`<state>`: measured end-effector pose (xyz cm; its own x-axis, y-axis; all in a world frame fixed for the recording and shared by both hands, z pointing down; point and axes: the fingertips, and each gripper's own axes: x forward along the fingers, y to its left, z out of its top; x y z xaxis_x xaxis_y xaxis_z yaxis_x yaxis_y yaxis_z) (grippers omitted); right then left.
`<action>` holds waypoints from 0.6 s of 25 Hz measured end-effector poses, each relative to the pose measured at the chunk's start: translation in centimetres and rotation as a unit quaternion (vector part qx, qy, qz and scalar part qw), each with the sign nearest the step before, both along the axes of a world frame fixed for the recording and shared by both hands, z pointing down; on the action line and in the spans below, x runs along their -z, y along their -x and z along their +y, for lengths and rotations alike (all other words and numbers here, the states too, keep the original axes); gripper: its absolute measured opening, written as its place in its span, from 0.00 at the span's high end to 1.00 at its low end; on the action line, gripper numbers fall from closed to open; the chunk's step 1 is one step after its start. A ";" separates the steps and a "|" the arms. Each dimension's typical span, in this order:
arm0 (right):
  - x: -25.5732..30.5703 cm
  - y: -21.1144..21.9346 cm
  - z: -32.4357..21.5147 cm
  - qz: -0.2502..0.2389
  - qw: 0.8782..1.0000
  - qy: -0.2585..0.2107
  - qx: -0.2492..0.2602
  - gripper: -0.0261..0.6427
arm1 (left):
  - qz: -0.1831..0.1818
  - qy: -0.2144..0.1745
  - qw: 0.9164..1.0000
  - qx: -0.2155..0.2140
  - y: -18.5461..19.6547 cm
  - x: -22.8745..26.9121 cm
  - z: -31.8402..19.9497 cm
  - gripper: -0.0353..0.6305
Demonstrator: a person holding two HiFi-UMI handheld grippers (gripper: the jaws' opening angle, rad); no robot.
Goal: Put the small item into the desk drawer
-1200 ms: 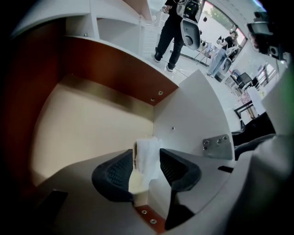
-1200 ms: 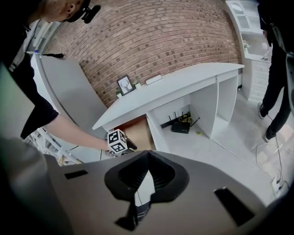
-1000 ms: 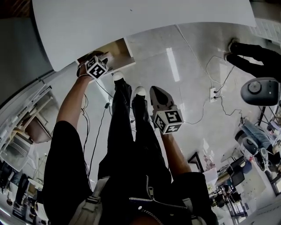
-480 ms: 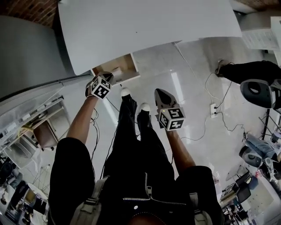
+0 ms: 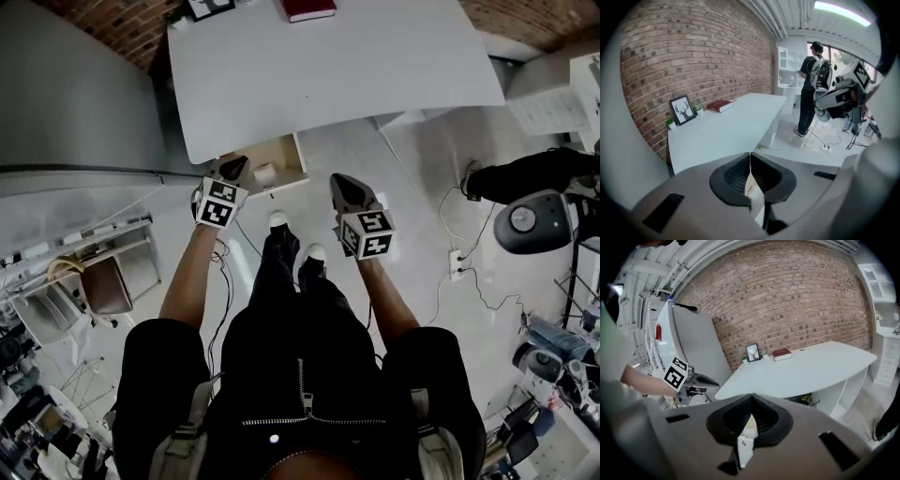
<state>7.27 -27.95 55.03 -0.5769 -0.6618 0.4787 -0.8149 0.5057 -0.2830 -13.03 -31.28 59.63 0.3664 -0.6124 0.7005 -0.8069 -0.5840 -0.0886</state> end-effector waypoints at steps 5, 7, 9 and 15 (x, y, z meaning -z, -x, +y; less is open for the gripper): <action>4.1 0.8 -3.1 -0.005 0.998 -0.065 0.008 0.95 | 0.053 -0.067 0.996 0.038 1.6 5.3 -1.7 0.91; 6.3 0.8 -4.1 -0.005 0.996 -0.091 0.011 0.95 | 0.059 -0.093 0.993 0.049 2.2 7.7 -2.0 0.91; 8.7 0.9 -4.9 -0.004 0.993 -0.118 0.015 0.95 | 0.062 -0.120 0.989 0.058 2.4 10.2 -2.1 0.91; 13.4 1.0 -5.4 -0.011 0.984 -0.175 0.024 0.95 | 0.089 -0.174 0.978 0.072 2.5 15.7 -1.3 0.91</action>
